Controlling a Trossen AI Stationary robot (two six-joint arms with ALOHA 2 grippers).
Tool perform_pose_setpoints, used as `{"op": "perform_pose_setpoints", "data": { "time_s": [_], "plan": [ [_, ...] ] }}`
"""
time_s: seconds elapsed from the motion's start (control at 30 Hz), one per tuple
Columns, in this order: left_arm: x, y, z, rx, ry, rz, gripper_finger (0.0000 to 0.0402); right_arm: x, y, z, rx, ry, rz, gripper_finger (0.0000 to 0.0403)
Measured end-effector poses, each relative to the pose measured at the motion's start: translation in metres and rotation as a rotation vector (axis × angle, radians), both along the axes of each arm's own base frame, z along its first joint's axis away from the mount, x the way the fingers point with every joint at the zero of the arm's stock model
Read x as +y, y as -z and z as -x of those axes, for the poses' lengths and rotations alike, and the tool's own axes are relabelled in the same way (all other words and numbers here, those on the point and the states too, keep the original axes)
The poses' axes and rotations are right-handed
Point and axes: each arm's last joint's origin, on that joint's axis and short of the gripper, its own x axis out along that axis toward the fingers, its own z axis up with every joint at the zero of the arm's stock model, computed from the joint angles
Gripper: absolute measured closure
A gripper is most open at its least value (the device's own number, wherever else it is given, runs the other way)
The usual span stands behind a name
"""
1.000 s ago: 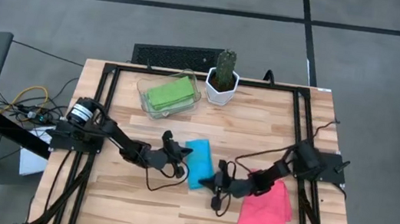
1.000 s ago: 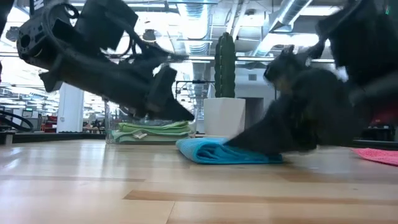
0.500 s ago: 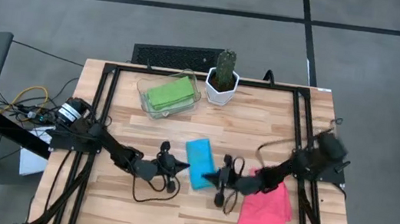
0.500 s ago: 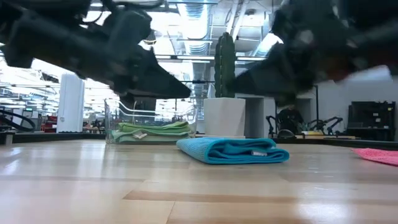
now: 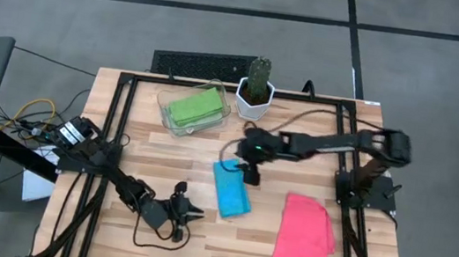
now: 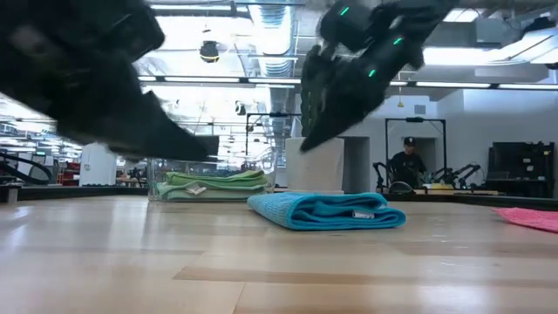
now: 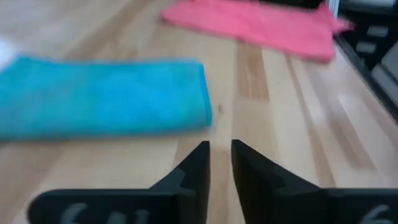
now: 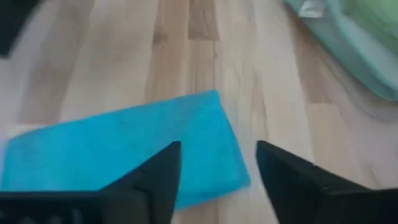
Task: Fold microfiber towels
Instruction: Put the blue microfiber towel into the transparent bin
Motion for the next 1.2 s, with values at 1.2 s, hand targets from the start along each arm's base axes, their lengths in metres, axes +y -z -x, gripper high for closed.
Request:
{"op": "perform_pose_setpoints", "data": {
  "time_s": [1.2],
  "plan": [
    [-0.003, -0.038, 0.093, 0.186, -0.223, -0.064, 0.0268, -0.029, 0.070, -0.086, 0.528, -0.155, 0.009, 0.0171]
  ]
}}
